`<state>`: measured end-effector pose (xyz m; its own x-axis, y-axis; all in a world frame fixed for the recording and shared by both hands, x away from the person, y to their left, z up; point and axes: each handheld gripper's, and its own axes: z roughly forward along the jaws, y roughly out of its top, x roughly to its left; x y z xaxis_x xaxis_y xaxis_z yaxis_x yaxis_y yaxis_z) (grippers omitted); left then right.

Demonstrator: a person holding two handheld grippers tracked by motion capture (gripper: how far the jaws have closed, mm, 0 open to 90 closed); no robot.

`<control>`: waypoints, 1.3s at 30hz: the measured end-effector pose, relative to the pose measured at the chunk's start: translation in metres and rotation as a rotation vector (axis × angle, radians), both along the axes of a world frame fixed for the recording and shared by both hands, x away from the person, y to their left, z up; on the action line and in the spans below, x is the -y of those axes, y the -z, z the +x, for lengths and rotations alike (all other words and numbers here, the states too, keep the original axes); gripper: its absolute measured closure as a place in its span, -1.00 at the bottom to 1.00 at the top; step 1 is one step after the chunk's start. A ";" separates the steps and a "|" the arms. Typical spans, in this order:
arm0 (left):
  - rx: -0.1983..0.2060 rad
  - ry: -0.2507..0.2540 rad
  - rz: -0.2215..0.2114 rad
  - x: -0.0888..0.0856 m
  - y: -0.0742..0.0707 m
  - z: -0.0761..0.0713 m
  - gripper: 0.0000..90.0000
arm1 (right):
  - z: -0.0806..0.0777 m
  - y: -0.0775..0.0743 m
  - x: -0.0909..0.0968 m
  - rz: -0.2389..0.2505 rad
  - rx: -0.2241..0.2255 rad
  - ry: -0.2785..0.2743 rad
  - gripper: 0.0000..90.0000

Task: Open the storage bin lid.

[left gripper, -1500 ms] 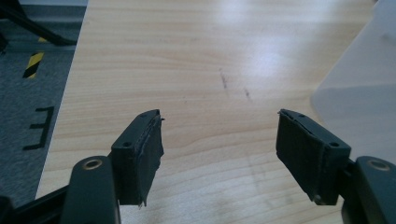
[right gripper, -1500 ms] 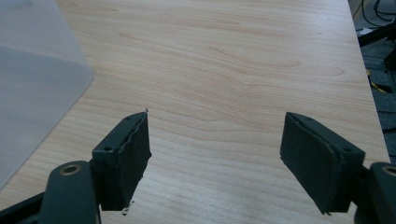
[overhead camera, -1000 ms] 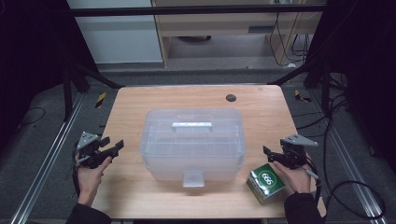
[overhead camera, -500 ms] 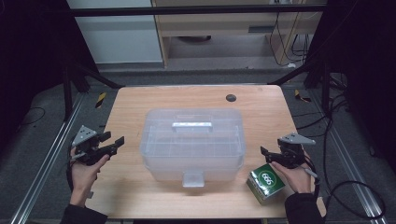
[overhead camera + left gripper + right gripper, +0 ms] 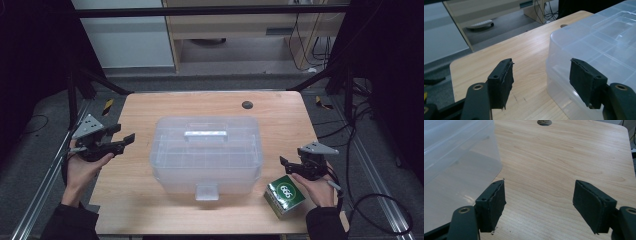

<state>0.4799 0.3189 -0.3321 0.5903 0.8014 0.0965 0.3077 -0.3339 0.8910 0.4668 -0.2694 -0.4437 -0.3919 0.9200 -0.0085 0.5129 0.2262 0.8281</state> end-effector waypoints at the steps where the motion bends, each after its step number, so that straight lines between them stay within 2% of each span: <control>1: 0.001 0.009 0.002 0.002 -0.003 0.001 -0.23 | 0.000 0.000 0.000 -0.003 0.002 -0.001 -0.41; 2: 0.001 0.009 0.002 0.002 -0.003 0.001 -0.23 | 0.000 0.000 0.000 -0.003 0.002 -0.001 -0.41; 8: -0.008 0.067 0.032 0.011 -0.026 0.006 -0.23 | 0.000 0.000 0.000 -0.004 -0.017 0.000 -0.41; 11: 0.005 0.089 0.051 0.015 -0.031 0.009 -0.24 | 0.000 0.000 0.000 -0.005 -0.021 0.000 -0.41; 13: 0.001 0.123 0.097 0.022 -0.039 0.013 -0.24 | 0.000 0.001 -0.001 -0.011 -0.029 -0.003 -0.41; 15: -0.002 0.145 0.127 0.028 -0.042 0.015 -0.25 | 0.000 0.001 -0.001 -0.015 -0.032 -0.003 -0.41; 17: -0.006 0.173 0.146 0.034 -0.045 0.017 -0.25 | 0.000 0.001 -0.001 -0.019 -0.032 -0.007 -0.41; 18: -0.022 0.189 0.149 0.037 -0.046 0.017 -0.25 | 0.000 0.001 -0.001 -0.018 -0.033 -0.008 -0.41; 23: -0.019 0.239 0.207 0.051 -0.053 0.017 -0.27 | 0.000 0.001 -0.001 -0.019 -0.038 -0.013 -0.40; 32: -0.019 0.304 0.234 0.065 -0.062 0.015 -0.28 | 0.000 0.001 -0.003 -0.022 -0.055 -0.026 -0.39; 33: -0.024 0.324 0.247 0.068 -0.063 0.015 -0.28 | 0.000 0.001 -0.003 -0.021 -0.057 -0.026 -0.38; 34: -0.024 0.324 0.247 0.068 -0.063 0.015 -0.28 | 0.000 0.001 -0.003 -0.022 -0.056 -0.027 -0.38; 35: -0.023 0.345 0.271 0.072 -0.064 0.015 -0.28 | 0.000 0.001 -0.003 -0.025 -0.054 -0.032 -0.38; 39: -0.020 0.388 0.288 0.081 -0.066 0.014 -0.28 | 0.001 0.001 -0.005 -0.021 -0.063 -0.035 -0.37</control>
<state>0.4941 0.2382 -0.2662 0.8442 0.4644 0.2678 0.1279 -0.6596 0.7406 0.4676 -0.2645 -0.4449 -0.4244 0.9055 -0.0025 0.5551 0.2624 0.7893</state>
